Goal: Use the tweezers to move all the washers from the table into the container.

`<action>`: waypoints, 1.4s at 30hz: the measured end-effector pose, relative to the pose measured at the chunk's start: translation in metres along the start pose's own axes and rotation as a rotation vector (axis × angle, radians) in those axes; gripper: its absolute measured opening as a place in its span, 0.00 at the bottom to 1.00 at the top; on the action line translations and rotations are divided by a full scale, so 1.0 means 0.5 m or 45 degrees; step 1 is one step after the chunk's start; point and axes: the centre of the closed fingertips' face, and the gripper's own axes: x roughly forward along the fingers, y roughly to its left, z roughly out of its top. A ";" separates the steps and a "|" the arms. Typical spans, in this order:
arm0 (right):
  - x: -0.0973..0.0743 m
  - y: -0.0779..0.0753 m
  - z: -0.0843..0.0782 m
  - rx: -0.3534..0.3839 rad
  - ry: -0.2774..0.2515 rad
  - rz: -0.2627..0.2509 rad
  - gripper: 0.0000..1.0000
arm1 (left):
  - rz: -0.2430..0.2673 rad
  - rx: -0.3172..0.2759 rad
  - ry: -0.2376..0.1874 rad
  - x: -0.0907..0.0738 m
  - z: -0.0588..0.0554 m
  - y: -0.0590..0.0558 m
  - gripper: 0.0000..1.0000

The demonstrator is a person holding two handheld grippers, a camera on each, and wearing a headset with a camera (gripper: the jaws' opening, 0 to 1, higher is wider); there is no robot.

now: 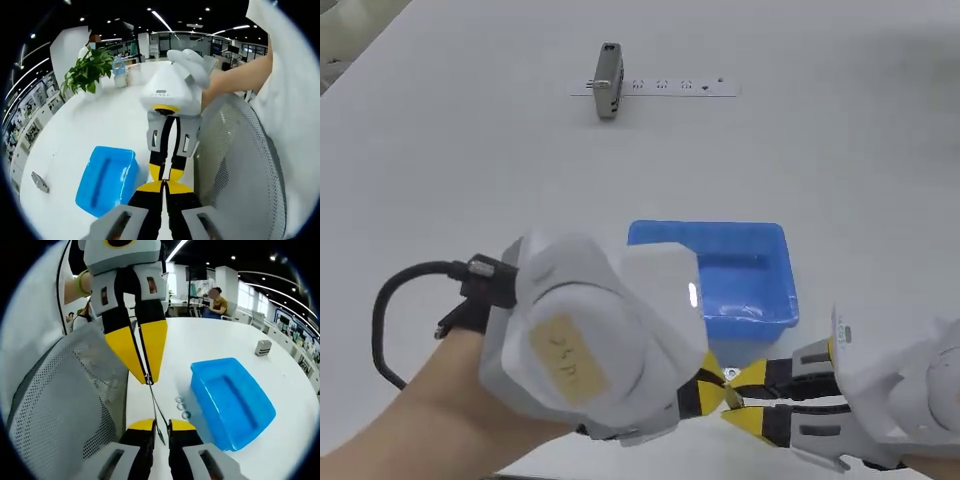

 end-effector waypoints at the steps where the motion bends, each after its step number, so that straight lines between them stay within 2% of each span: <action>1: 0.000 -0.002 0.001 -0.002 0.000 -0.009 0.06 | 0.001 0.002 -0.003 -0.001 0.002 0.001 0.00; 5: 0.000 -0.026 0.016 -0.035 -0.022 -0.084 0.06 | 0.032 0.022 -0.008 -0.014 0.013 0.016 0.00; 7: 0.001 -0.031 0.025 -0.026 -0.044 -0.096 0.06 | 0.043 0.026 -0.009 -0.021 0.016 0.026 0.00; 11: 0.010 -0.040 0.039 0.005 -0.091 -0.090 0.06 | 0.049 0.027 -0.012 -0.026 0.020 0.036 0.00; 16: 0.023 -0.045 0.034 0.010 -0.075 -0.074 0.06 | 0.046 0.027 0.005 -0.017 0.013 0.045 0.00; 24: 0.022 -0.047 0.026 0.057 -0.079 -0.075 0.06 | 0.024 -0.011 -0.019 -0.012 0.020 0.051 0.00; 33: 0.017 -0.045 0.022 0.036 -0.052 -0.104 0.05 | 0.005 0.030 0.002 -0.015 0.026 0.050 0.00; 34: 0.019 -0.044 0.019 0.038 -0.049 -0.101 0.05 | -0.007 0.030 0.021 -0.010 0.022 0.048 0.00; 35: 0.023 -0.041 0.020 0.056 -0.066 -0.089 0.05 | -0.012 0.029 0.024 -0.007 0.021 0.047 0.00; 39: 0.019 -0.043 0.021 0.068 -0.057 -0.089 0.07 | -0.024 0.027 0.030 -0.004 0.023 0.045 0.00; 42: 0.014 -0.037 0.029 0.046 -0.046 -0.072 0.13 | -0.047 0.020 0.025 -0.001 0.026 0.039 0.00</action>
